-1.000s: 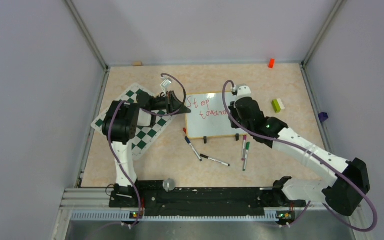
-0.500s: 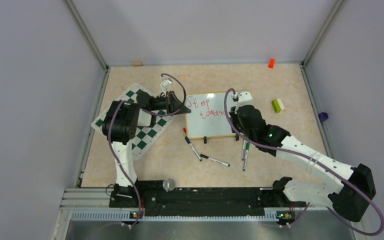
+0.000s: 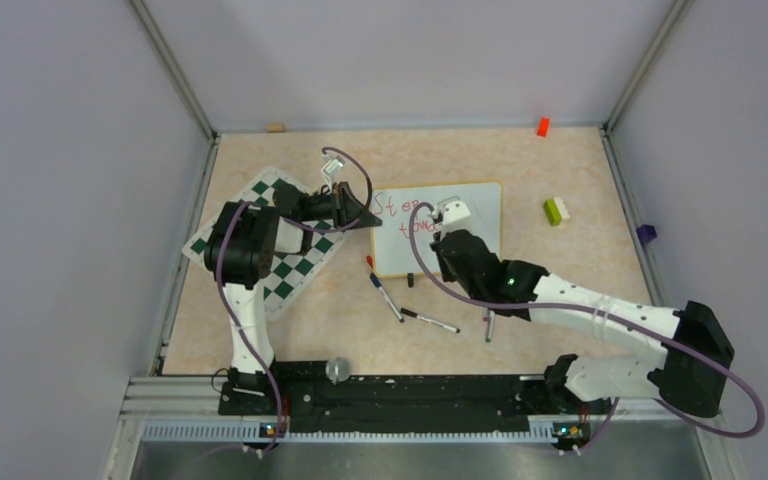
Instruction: Write a sentence on the whiteboard
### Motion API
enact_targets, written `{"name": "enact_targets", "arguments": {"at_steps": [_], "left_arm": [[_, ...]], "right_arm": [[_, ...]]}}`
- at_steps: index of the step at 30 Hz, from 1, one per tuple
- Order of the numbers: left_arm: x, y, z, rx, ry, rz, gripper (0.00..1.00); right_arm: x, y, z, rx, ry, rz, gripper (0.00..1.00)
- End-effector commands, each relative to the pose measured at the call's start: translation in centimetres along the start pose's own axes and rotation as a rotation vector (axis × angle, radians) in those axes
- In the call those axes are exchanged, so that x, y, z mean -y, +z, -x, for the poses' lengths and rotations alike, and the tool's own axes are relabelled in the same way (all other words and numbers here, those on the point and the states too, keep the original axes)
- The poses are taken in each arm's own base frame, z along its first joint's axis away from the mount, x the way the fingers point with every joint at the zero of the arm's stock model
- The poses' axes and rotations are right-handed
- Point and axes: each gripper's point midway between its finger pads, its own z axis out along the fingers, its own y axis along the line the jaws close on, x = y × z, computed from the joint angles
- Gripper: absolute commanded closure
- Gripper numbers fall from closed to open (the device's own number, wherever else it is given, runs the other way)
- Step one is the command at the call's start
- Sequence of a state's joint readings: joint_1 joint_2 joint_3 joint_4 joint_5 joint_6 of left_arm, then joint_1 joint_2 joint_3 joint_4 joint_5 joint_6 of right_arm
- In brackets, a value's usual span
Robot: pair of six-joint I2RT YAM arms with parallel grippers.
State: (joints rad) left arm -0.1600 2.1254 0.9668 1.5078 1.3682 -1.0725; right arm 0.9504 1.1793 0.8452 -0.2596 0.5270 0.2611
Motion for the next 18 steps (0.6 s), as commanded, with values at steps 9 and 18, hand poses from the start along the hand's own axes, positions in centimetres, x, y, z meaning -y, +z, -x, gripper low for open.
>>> {"name": "enact_targets", "arguments": {"at_steps": [9,18], "left_arm": [[1.6,0.4,1.6,0.002,0.138,-0.039,1.0],[1.6,0.4,1.6,0.001,0.141,-0.039,1.0]], "right_arm": [[-2.7,1.2,1.3,0.023,-0.008,0.0,1.0],[-3.0,2.2,1.5,0.012,-0.038,-0.021,1.0]]}}
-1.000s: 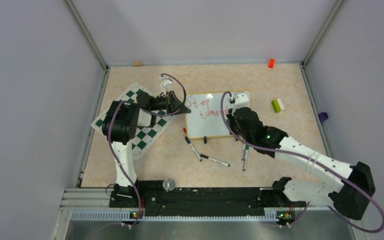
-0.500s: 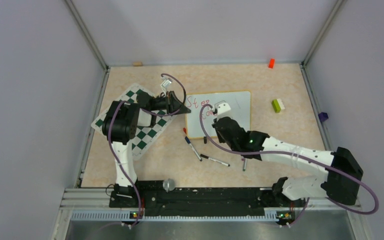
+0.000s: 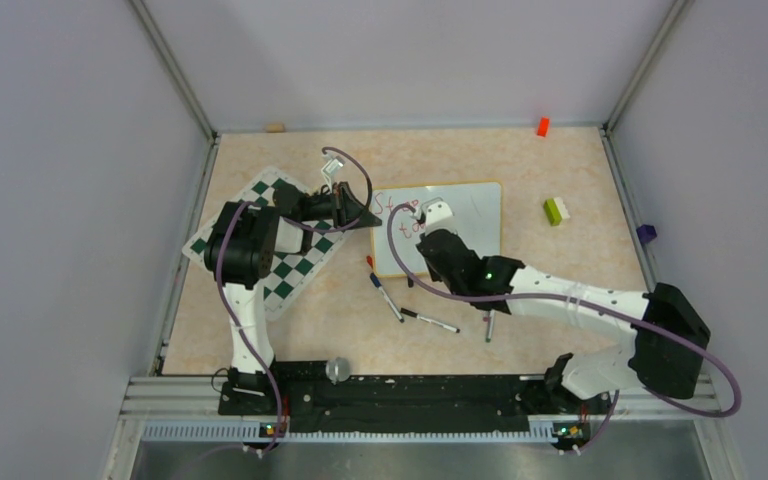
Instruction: Write a sentence on the whiteboard
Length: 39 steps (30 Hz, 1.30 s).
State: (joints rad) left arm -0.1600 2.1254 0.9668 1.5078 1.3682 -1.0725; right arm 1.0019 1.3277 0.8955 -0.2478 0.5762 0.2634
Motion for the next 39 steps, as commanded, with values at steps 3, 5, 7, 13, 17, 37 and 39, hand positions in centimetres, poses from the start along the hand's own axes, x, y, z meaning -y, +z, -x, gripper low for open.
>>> {"name": "enact_targets", "arguments": {"at_steps": [3,5,7,13,17,37,39], "left_arm": [[1.6,0.4,1.6,0.001,0.141,-0.039,1.0],[1.6,0.4,1.6,0.001,0.141,-0.039,1.0],[1.6,0.4,1.6,0.001,0.14,-0.039,1.0],[1.6,0.4,1.7,0.002,0.142,-0.039,1.0],[1.6,0.4,1.6,0.001,0.142,-0.039,1.0],[1.6,0.4,1.6,0.002,0.141,-0.039,1.0],[1.6,0.4,1.6,0.001,0.142,-0.039,1.0]], "right_arm": [[-0.8,0.2,3.2,0.064,0.03,-0.004,1.0],[-0.8,0.4,3.2,0.06,0.028,-0.009,1.0],[-0.9,0.5,3.1,0.056,0.025,-0.014,1.0],[-0.8,0.9,2.8,0.047,0.019,-0.03,1.0],[-0.5,1.1,2.8,0.047,0.018,-0.055,1.0],[-0.5,2.4,2.9,0.02,0.012,-0.053,1.0],[-0.7,2.4,2.6,0.013,0.008,-0.038,1.0]]}}
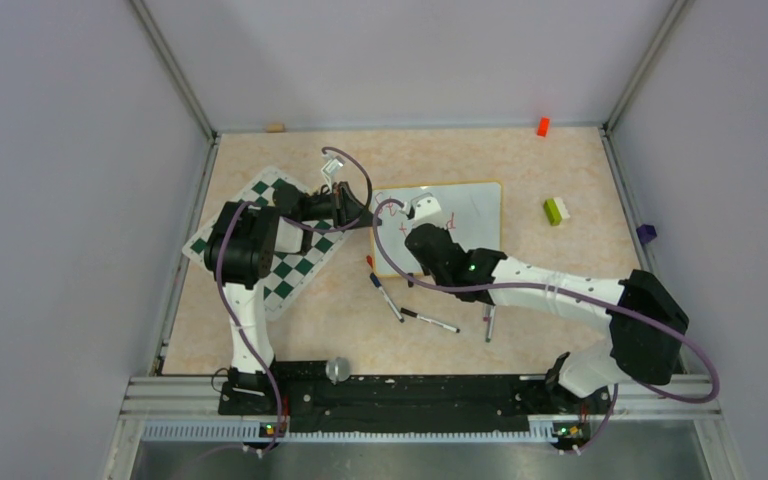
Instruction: Write a sentence on the whiteboard
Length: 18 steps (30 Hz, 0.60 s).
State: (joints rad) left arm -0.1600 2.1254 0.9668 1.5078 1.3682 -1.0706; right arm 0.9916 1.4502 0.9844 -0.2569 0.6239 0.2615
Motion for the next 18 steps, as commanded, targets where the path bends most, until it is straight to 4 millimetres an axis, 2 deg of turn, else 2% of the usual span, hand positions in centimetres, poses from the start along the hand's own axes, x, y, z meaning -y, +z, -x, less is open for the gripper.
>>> {"name": "enact_targets", "arguments": {"at_steps": [1,9,18], "left_arm": [[1.6,0.4,1.6,0.001,0.139,-0.039,1.0],[1.6,0.4,1.7,0.002,0.141,-0.039,1.0],[1.6,0.4,1.7,0.001,0.141,-0.039,1.0]], "right_arm": [[-0.6,0.2,1.9,0.032,0.029,0.032,1.0],[-0.7,-0.3,0.6,0.008,0.027,0.064,1.0],[0.5,-0.6,0.1,-0.01,0.002,0.016,1.0]]}}
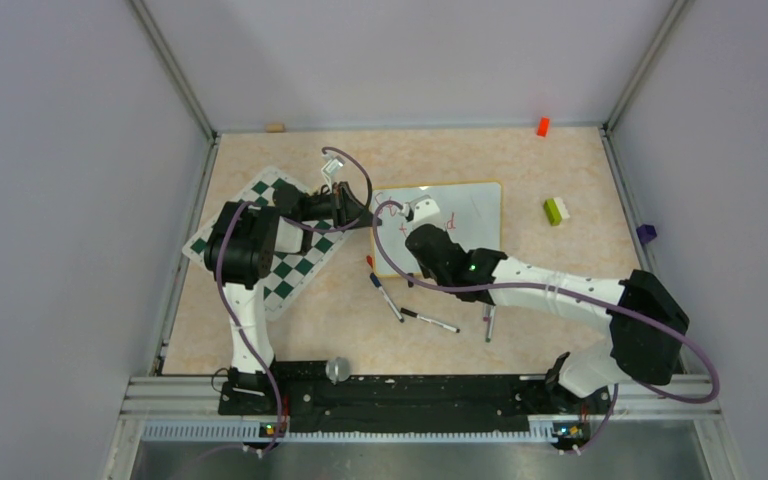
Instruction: Write a sentence on the whiteboard
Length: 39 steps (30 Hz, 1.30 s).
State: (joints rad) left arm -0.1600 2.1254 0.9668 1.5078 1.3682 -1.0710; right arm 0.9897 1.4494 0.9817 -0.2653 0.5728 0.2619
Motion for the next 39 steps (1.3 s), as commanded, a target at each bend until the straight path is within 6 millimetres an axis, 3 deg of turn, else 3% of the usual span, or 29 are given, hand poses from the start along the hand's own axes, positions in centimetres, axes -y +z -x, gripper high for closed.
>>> {"name": "enact_targets", "arguments": {"at_steps": [1,15,24,31,39], "left_arm": [[1.6,0.4,1.6,0.001,0.139,-0.039,1.0],[1.5,0.4,1.7,0.002,0.138,-0.039,1.0],[1.5,0.4,1.7,0.002,0.138,-0.039,1.0],[1.5,0.4,1.7,0.001,0.138,-0.039,1.0],[1.6,0.4,1.7,0.002,0.14,-0.039,1.0]], "right_arm": [[1.3,-0.6,0.6,0.012,0.006,-0.032,1.0],[2.7,-0.4,1.4,0.02,0.016,-0.071,1.0],[2.3,-0.3,2.6,0.04,0.024,-0.044,1.0],[2.2,-0.4,2.0,0.027,0.028,-0.035,1.0],[1.9,-0.6,-0.6,-0.026,0.036,-0.004,1.0]]}}
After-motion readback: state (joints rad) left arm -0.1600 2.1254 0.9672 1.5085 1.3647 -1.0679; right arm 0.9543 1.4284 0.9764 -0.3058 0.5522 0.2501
